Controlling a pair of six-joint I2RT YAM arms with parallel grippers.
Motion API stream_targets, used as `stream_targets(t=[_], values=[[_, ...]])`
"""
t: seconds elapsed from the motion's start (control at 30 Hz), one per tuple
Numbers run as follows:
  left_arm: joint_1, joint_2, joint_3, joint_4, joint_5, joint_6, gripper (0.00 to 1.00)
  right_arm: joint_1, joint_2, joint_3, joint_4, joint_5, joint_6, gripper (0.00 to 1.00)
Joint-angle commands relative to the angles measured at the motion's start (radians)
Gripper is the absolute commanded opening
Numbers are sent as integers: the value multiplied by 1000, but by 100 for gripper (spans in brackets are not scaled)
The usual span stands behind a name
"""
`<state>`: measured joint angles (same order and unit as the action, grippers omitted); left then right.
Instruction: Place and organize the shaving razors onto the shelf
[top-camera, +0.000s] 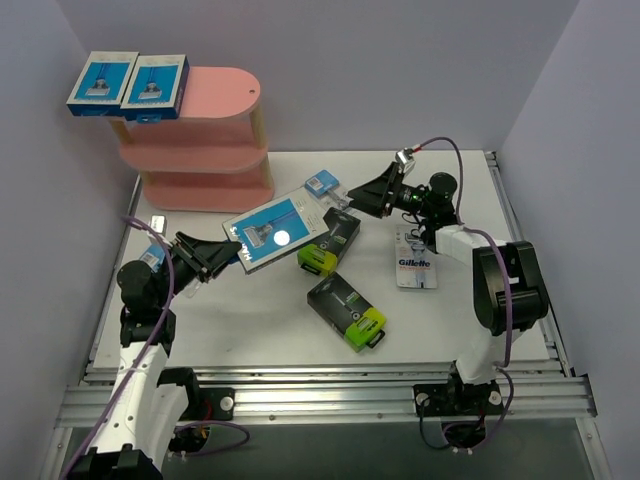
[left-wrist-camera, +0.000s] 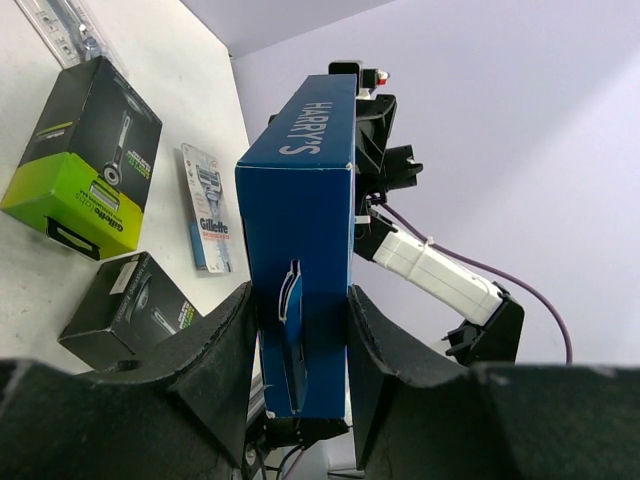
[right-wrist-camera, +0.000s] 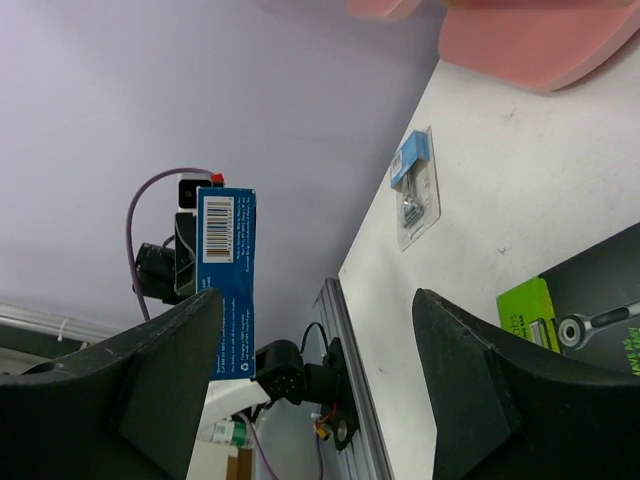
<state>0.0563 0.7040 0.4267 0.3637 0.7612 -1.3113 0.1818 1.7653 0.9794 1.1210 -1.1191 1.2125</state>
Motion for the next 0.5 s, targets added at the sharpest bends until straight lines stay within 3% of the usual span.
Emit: stream_targets(t=[0.0, 0.33, 0.47], values=[[13, 9, 37, 84, -11, -40, 2, -31, -61, -15, 143, -12, 48, 72], [54, 71, 168, 199, -62, -144, 2, -35, -76, -137, 158, 27, 36, 73], [50, 95, 267, 195, -172, -144, 2, -30, -76, -182, 177, 33, 42, 74]])
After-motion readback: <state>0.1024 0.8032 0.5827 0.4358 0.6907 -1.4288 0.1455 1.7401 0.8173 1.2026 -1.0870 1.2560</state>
